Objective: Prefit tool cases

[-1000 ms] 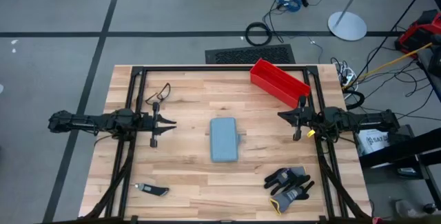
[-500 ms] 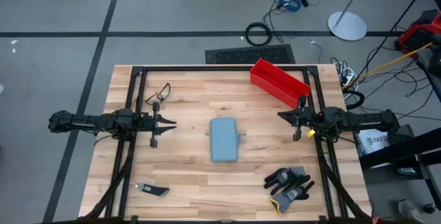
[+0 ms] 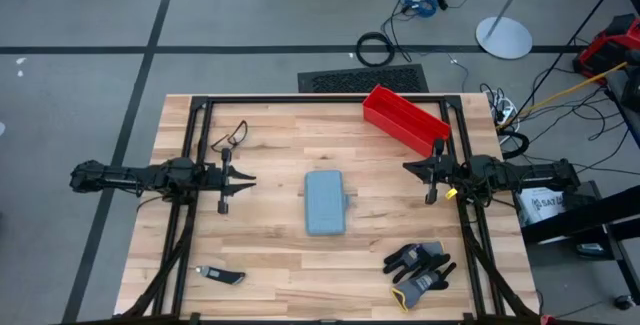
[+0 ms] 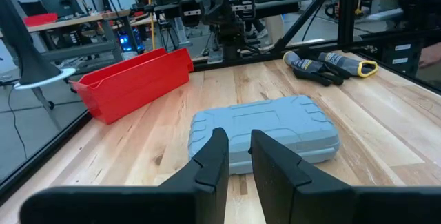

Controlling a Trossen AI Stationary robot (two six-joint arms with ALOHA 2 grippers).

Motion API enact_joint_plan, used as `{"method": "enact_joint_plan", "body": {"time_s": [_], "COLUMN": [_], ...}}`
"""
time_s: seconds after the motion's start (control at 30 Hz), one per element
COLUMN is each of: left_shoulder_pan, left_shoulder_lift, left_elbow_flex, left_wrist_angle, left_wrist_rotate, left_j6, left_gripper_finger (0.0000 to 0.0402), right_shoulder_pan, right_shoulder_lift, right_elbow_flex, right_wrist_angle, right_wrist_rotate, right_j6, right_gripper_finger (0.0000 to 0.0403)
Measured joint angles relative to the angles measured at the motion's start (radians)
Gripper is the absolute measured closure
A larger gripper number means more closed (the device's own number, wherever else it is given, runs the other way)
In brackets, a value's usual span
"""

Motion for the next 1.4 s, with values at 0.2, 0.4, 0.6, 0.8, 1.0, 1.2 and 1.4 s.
{"method": "enact_joint_plan", "body": {"time_s": [0.2,0.4,0.6,0.8,1.0,1.2,1.4], "left_shoulder_pan": [0.000,0.000,0.000,0.000,0.000,0.000,0.000], "left_shoulder_lift": [0.000,0.000,0.000,0.000,0.000,0.000,0.000], "left_elbow_flex": [0.000,0.000,0.000,0.000,0.000,0.000,0.000], "left_wrist_angle": [0.000,0.000,0.000,0.000,0.000,0.000,0.000], "left_wrist_rotate": [0.000,0.000,0.000,0.000,0.000,0.000,0.000], "left_j6": [0.000,0.000,0.000,0.000,0.000,0.000,0.000], "left_gripper_finger": [0.0333,0.0333,0.0333,0.0333,0.0333,0.0333,0.0333], "right_shoulder_pan": [0.000,0.000,0.000,0.000,0.000,0.000,0.000], "right_shoulder_lift": [0.000,0.000,0.000,0.000,0.000,0.000,0.000], "right_elbow_flex": [0.000,0.000,0.000,0.000,0.000,0.000,0.000], "right_wrist_angle": [0.000,0.000,0.000,0.000,0.000,0.000,0.000], "right_wrist_rotate": [0.000,0.000,0.000,0.000,0.000,0.000,0.000], "right_j6": [0.000,0.000,0.000,0.000,0.000,0.000,0.000], "right_gripper_finger": [0.0403,0.0403,0.0403,0.0403,0.0403,0.0403,0.0403]}}
